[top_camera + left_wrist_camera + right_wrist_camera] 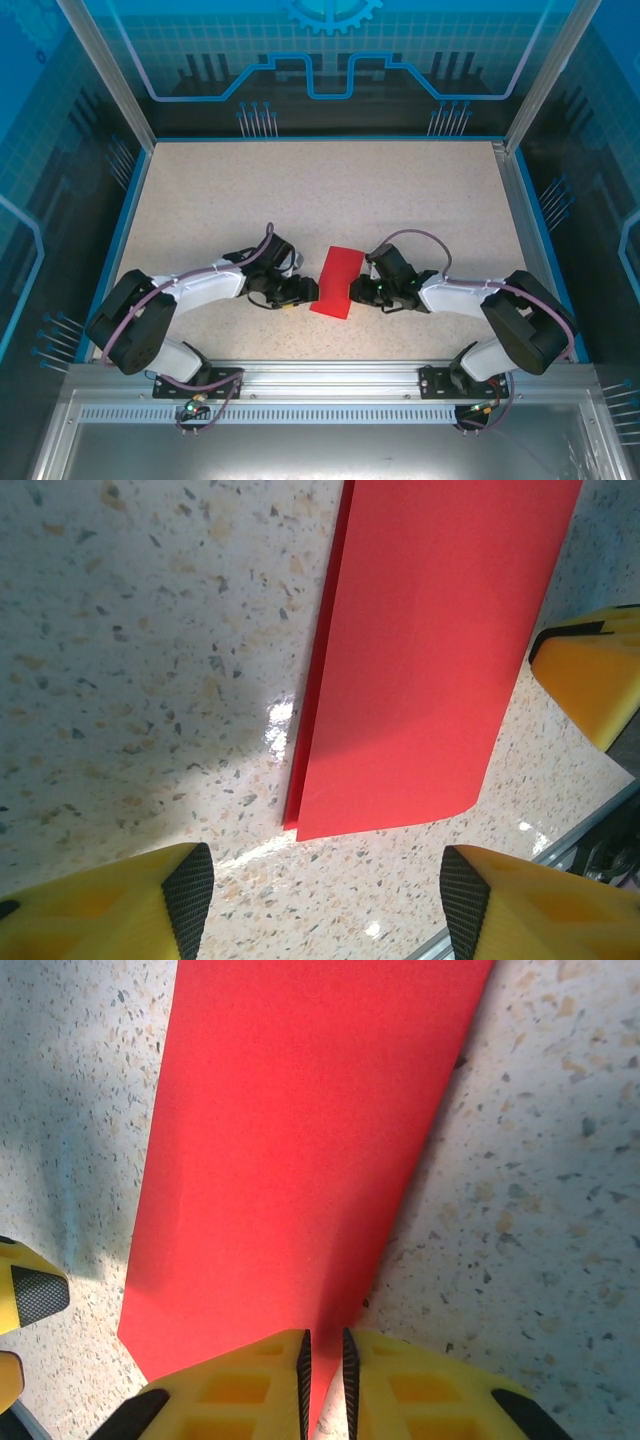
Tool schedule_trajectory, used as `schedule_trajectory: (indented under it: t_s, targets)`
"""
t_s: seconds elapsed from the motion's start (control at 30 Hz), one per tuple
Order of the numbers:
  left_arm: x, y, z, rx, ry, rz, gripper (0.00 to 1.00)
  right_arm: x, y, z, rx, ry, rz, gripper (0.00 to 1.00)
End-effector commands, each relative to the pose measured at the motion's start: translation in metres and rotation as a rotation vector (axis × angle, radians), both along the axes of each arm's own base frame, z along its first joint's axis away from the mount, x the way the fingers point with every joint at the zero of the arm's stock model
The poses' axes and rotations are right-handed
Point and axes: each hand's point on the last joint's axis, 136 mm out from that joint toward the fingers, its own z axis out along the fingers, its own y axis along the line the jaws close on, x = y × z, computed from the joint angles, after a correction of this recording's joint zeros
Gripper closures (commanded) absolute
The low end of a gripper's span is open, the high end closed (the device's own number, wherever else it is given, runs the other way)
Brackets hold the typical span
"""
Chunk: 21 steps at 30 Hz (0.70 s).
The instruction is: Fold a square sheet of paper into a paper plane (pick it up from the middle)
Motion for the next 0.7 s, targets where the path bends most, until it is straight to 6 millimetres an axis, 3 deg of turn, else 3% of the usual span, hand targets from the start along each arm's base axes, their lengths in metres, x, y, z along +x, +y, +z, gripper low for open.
schedule_trajectory:
  t_s: [0.0,0.37,0.67]
  targets:
    - [0.001,-0.011,0.006,-0.058,-0.003,0.018,0.35,-0.005,0.002,-0.007,-0.016,0.007,0.004,0.81]
    - [0.027,-0.032,0.023,-0.083,-0.092,-0.025,0.44,-0.001,0.001,-0.003,0.020,0.005,-0.052,0.75]
    - [0.032,-0.048,0.000,-0.072,-0.080,-0.071,0.54,0.001,0.002,-0.004,0.056,0.026,-0.084,0.71]
